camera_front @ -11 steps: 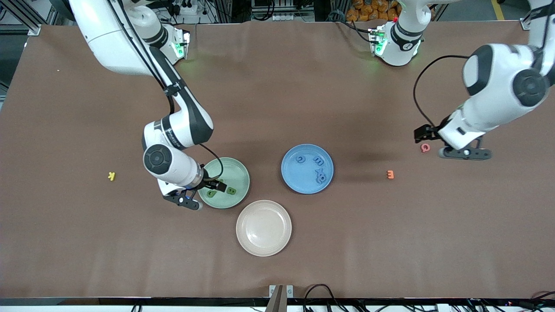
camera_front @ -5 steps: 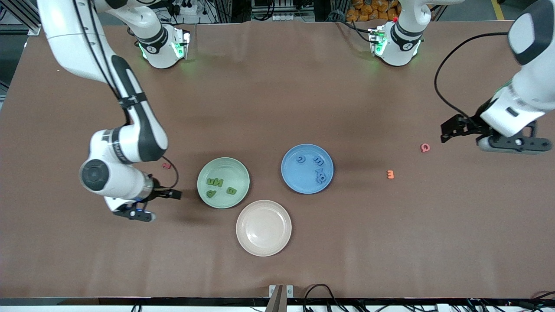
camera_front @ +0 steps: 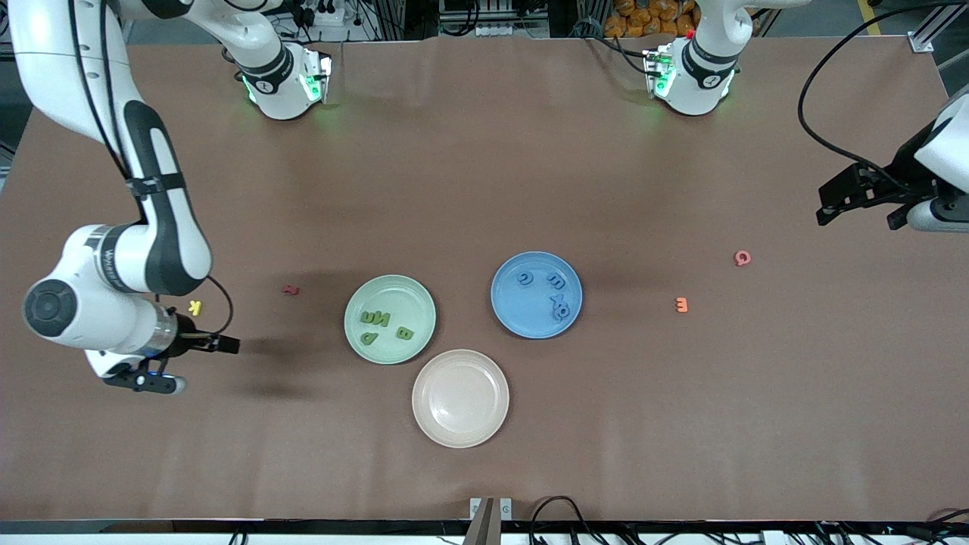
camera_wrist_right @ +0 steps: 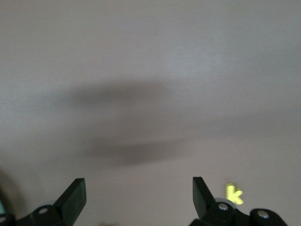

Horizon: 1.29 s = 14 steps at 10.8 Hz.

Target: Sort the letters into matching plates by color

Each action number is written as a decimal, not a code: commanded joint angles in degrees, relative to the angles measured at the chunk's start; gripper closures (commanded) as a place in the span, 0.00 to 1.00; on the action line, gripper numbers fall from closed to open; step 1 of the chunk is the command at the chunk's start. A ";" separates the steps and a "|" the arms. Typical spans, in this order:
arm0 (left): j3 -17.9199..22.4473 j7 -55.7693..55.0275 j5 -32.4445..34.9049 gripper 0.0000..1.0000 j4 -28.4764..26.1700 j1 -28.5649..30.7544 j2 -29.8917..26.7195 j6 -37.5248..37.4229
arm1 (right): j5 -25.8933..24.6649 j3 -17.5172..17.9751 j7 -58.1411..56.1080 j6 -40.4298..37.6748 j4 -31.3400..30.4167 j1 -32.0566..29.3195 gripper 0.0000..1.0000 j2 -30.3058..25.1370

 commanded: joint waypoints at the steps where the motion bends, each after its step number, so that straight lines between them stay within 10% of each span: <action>1: 0.76 0.02 1.22 0.00 4.17 -0.04 1.12 -4.06 | -2.15 -2.40 -4.34 -0.71 -0.60 -1.47 0.00 -1.71; 14: 0.50 0.55 0.42 0.00 3.82 -0.48 0.33 -5.13 | -2.68 -2.59 -4.35 -34.61 6.52 -1.39 0.00 -29.29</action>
